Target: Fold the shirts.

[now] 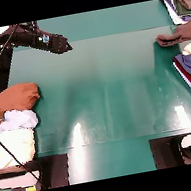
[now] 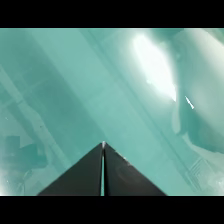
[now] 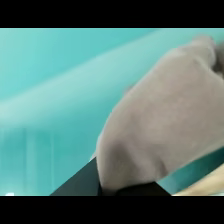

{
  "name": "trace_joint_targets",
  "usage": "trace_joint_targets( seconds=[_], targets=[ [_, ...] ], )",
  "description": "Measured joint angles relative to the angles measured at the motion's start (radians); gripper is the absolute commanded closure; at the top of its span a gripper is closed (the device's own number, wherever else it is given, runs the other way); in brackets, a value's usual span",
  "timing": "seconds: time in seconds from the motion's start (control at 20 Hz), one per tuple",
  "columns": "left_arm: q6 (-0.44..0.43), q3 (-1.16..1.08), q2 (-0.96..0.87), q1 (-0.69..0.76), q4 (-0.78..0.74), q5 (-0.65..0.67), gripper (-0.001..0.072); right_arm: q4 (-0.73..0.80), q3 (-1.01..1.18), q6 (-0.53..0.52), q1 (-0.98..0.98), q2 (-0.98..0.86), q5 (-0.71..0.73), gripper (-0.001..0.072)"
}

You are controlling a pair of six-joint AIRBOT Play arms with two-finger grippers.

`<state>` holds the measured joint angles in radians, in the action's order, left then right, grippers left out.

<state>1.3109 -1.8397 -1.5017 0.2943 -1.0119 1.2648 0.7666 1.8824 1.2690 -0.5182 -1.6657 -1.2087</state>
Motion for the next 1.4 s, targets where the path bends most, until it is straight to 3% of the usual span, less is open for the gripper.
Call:
trace_joint_targets(
  seconds=[0.45,1.0,1.15,1.4],
  targets=[
    [0.001,0.000,0.000,0.005,0.002,0.003,0.0677,-0.160,0.163,-0.065,-0.100,0.023,0.044,0.0697],
    [0.001,0.000,0.000,0.005,0.002,0.019,0.0676,-0.159,-0.023,-0.098,-0.306,0.244,-0.052,0.0696],
    [0.000,0.000,0.000,0.005,0.002,0.019,0.0676,-0.069,-0.124,-0.098,-0.372,0.303,-0.106,0.0696],
    [0.000,0.000,0.000,0.005,0.002,0.019,0.0676,0.227,-0.304,-0.074,-0.461,0.395,-0.162,0.0695]
  ],
)
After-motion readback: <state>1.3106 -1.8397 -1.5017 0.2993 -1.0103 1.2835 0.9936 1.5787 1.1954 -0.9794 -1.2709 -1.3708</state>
